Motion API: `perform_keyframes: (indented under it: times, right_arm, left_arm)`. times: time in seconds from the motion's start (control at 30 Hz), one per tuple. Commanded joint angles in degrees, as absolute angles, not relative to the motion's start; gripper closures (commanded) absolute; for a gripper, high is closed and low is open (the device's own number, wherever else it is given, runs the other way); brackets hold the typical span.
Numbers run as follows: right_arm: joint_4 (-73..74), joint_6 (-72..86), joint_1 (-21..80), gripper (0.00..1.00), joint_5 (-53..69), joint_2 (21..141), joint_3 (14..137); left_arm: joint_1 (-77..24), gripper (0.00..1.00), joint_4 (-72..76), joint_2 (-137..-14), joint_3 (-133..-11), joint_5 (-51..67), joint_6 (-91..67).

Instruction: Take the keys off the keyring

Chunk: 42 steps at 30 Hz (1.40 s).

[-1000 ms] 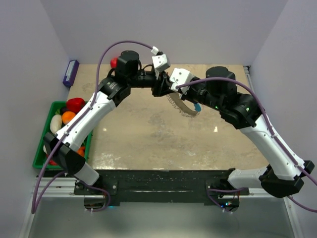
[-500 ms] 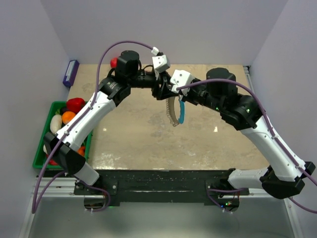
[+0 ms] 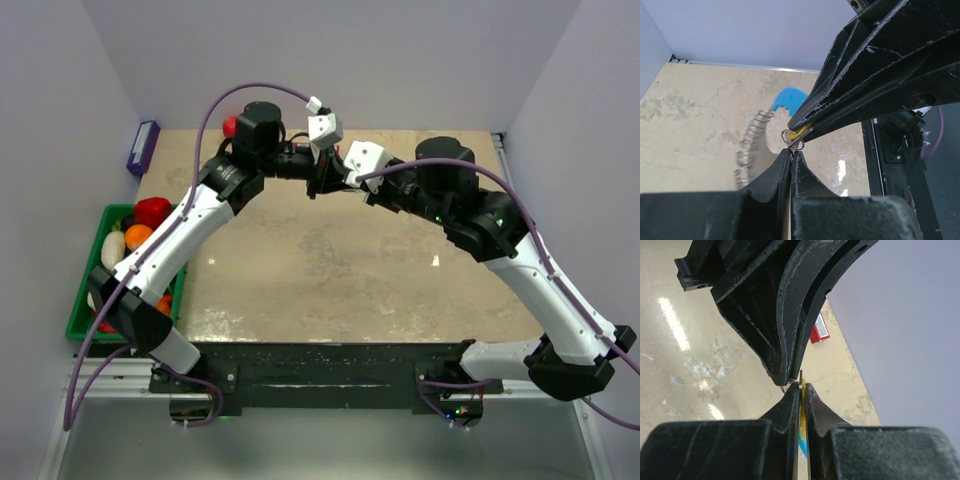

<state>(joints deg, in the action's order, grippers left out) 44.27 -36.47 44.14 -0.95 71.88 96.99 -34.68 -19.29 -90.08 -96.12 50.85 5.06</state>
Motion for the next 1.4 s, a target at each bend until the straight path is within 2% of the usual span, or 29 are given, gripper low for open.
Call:
perform_keyframes:
  times: [0.0, 0.5, 0.77, 1.17, 1.37]
  right_arm:
    - [41.13, -36.82, 44.38, 1.0, -0.44, 70.58, 97.91]
    - [41.31, -46.57, 44.47, 1.0, -0.09, 65.92, 96.51]
    - [42.1, -52.03, 44.38, 1.0, -2.37, 60.91, 90.63]
    - [39.29, -52.74, 43.24, 1.0, -5.54, 57.13, 83.85]
    - [39.81, -48.62, 43.07, 1.0, -0.63, 58.62, 83.58]
  left_arm:
    - [-34.28, 1.0, -17.49, -89.82, -97.56, 50.71, 4.57]
    - [-34.19, 1.0, -17.05, -89.12, -96.59, 48.61, 3.6]
    - [-34.1, 1.0, -17.05, -88.51, -96.68, 46.5, 2.81]
    - [-33.22, 1.0, -16.7, -88.07, -97.29, 46.05, 2.02]
    - [-33.14, 1.0, -16.44, -87.45, -96.94, 47.55, 1.93]
